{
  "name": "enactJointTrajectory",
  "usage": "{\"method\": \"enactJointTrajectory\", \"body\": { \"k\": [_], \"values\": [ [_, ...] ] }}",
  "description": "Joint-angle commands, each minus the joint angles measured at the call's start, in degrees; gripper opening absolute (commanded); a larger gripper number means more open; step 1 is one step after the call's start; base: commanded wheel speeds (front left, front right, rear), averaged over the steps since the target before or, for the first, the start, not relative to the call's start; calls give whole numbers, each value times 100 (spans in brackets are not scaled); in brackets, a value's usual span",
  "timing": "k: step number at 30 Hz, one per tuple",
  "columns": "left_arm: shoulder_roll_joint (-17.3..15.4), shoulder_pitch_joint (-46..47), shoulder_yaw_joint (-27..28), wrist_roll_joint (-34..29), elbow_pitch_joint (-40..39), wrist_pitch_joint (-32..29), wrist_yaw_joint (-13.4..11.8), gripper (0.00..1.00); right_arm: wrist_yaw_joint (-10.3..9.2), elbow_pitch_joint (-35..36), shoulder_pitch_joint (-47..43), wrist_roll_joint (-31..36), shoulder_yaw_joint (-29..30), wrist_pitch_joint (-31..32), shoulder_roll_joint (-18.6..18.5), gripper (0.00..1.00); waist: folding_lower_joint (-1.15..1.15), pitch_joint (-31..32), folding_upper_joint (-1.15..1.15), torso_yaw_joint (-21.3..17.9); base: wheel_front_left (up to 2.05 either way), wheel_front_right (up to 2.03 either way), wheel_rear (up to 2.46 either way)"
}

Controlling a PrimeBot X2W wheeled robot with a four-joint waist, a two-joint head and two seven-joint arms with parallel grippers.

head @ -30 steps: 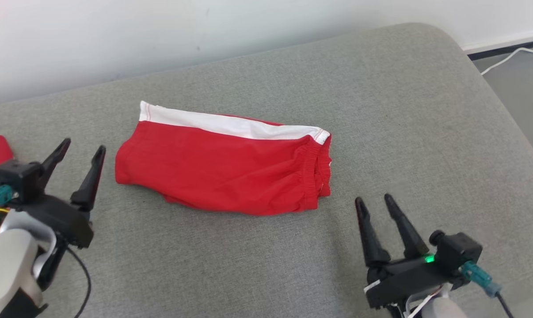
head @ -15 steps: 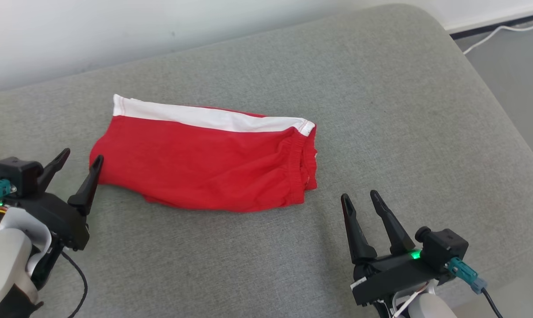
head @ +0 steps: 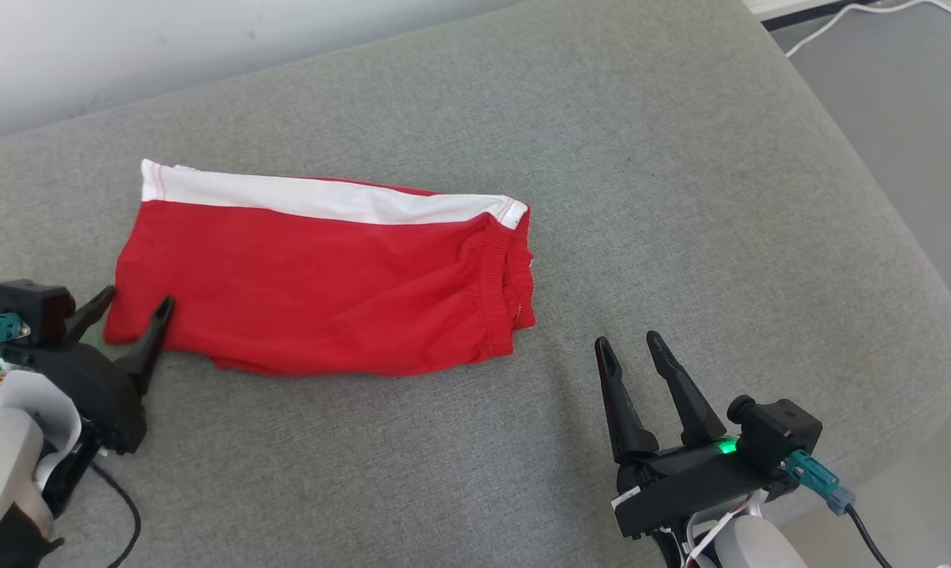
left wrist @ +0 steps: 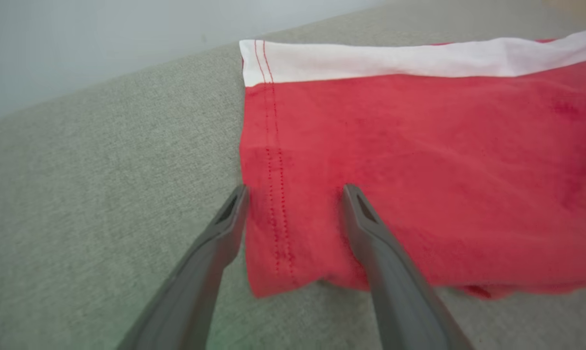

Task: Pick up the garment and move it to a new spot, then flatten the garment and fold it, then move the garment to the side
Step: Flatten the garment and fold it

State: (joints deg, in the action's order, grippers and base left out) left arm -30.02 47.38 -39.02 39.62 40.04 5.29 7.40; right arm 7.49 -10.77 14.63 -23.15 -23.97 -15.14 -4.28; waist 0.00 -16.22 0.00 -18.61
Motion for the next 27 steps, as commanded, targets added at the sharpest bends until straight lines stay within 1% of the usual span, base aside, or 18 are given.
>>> {"method": "enactJointTrajectory", "body": {
  "k": [1, 7, 8, 9, 10, 14, 19, 27],
  "values": [
    [-13, 34, -45, 75, 121, -101, -2, 100, 0, -22, 45, 33, -19, -14, 21, 100, 0, -37, 0, -47, 0, 0, 0],
    [74, 27, -215, 423, 178, -419, 3, 100, 0, -64, 77, 67, -35, -14, 44, 100, 0, -33, 0, -55, 0, 0, 0],
    [54, 33, -258, 457, 165, -440, 3, 75, 0, -62, 82, 78, -46, -14, 47, 100, 0, -26, 0, -50, 0, 0, 0],
    [39, 38, -307, 492, 137, -428, 4, 26, 0, -56, 86, 83, -47, -14, 51, 100, 0, -19, 0, -45, 0, 0, 0],
    [27, 38, -346, 527, 115, -387, 4, 0, 0, -56, 88, 94, -46, -14, 51, 100, 0, -8, 0, -37, 0, 0, 0],
    [-37, 12, -439, 568, 67, -168, 0, 0, 0, -69, 51, 134, -35, -14, 32, 100, 0, 89, 0, 22, 0, 0, 0],
    [69, -173, -542, 503, 33, 22, -11, 0, 0, -105, -53, 136, -13, -14, -25, 100, 0, 270, 0, 161, 0, 0, 0],
    [304, -700, -572, 597, -199, 373, -265, 0, 0, -157, -189, 174, 123, -14, -161, 100, 0, 661, 0, 480, 0, 0, 0]
  ]
}}
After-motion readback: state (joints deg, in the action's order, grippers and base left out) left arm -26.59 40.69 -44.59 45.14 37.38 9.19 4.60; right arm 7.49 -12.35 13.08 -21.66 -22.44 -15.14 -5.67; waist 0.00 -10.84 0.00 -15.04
